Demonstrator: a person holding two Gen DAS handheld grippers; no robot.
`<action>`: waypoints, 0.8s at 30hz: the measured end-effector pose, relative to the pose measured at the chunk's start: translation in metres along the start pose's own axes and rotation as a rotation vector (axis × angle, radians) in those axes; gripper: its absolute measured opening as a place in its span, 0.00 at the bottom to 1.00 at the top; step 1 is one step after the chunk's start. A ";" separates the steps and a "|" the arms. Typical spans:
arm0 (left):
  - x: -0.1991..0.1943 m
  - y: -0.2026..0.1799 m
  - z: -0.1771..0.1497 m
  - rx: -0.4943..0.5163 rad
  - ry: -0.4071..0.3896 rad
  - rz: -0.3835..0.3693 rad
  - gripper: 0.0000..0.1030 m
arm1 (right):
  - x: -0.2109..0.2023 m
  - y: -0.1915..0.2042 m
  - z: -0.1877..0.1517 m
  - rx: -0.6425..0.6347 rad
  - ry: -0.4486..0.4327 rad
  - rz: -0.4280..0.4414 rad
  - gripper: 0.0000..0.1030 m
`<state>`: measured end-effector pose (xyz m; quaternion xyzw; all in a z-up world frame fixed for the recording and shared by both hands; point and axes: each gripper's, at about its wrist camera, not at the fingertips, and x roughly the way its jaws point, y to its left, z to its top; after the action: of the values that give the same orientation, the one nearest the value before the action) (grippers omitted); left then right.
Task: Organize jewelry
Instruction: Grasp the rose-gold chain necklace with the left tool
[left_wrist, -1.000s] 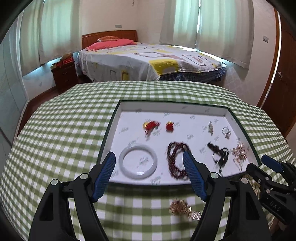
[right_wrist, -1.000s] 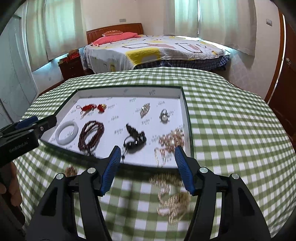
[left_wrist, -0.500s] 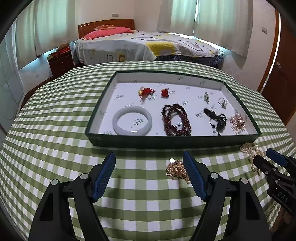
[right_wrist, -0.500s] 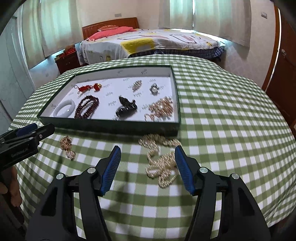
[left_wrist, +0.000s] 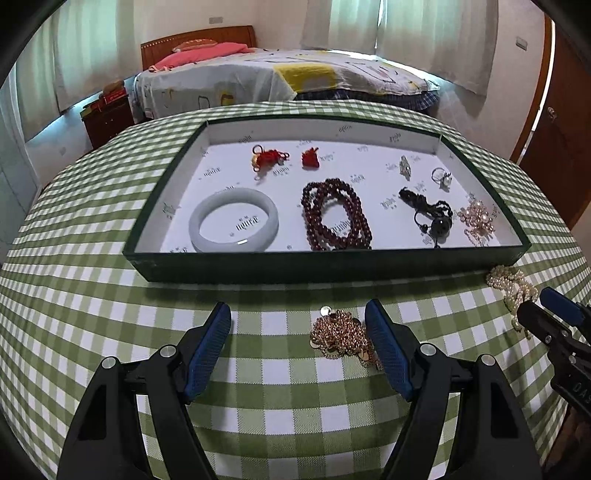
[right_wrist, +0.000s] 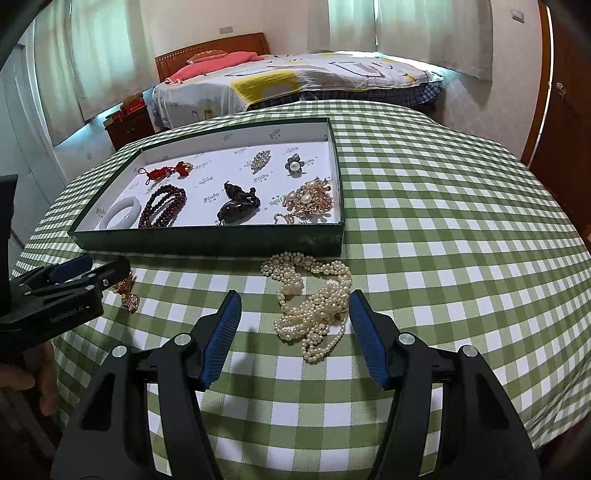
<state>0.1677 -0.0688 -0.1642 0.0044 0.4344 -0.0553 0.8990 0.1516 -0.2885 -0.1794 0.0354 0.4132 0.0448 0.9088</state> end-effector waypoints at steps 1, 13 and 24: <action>0.001 0.000 -0.001 -0.001 0.006 -0.008 0.70 | 0.001 0.000 0.000 0.000 0.001 0.001 0.57; -0.008 -0.006 -0.008 0.057 -0.004 -0.060 0.33 | 0.002 0.001 -0.002 0.002 0.007 0.003 0.57; -0.014 -0.005 -0.009 0.090 0.002 -0.102 0.15 | 0.004 -0.002 -0.001 0.004 0.008 -0.006 0.57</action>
<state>0.1511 -0.0719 -0.1583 0.0229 0.4320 -0.1206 0.8935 0.1529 -0.2896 -0.1831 0.0361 0.4170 0.0415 0.9072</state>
